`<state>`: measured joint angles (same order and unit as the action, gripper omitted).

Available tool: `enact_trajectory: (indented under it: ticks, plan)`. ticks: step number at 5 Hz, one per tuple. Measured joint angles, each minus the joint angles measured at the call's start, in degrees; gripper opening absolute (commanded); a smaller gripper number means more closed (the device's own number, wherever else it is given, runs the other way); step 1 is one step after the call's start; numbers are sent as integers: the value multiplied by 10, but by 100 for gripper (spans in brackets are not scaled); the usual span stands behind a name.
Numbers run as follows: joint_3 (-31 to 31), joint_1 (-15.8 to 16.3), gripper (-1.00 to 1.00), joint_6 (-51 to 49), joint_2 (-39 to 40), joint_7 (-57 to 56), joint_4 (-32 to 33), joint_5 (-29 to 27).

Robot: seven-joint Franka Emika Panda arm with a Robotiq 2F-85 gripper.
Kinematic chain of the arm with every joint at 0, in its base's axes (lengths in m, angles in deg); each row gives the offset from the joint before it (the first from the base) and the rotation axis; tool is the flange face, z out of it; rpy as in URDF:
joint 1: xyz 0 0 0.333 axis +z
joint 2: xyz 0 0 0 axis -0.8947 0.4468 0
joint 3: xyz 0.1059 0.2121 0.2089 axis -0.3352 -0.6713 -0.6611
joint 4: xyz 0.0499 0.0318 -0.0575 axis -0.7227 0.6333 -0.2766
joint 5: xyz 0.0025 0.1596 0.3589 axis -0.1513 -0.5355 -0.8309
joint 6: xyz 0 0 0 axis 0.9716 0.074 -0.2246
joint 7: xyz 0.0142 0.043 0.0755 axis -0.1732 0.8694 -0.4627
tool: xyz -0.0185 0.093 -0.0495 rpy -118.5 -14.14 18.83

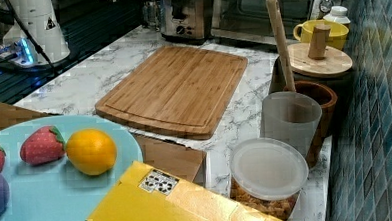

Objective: Turn on the toaster.

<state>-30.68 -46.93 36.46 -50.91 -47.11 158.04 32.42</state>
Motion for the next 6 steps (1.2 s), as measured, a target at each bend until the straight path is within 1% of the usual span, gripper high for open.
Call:
enact_trajectory:
  ticks: [1, 3, 6]
  plan:
    - [4, -9, -100, -13, 13, 0, -11, -15]
    - [4, -15, -100, -15, 16, 0, -13, -32]
    - [8, -14, -100, -14, 17, 0, -13, -33]
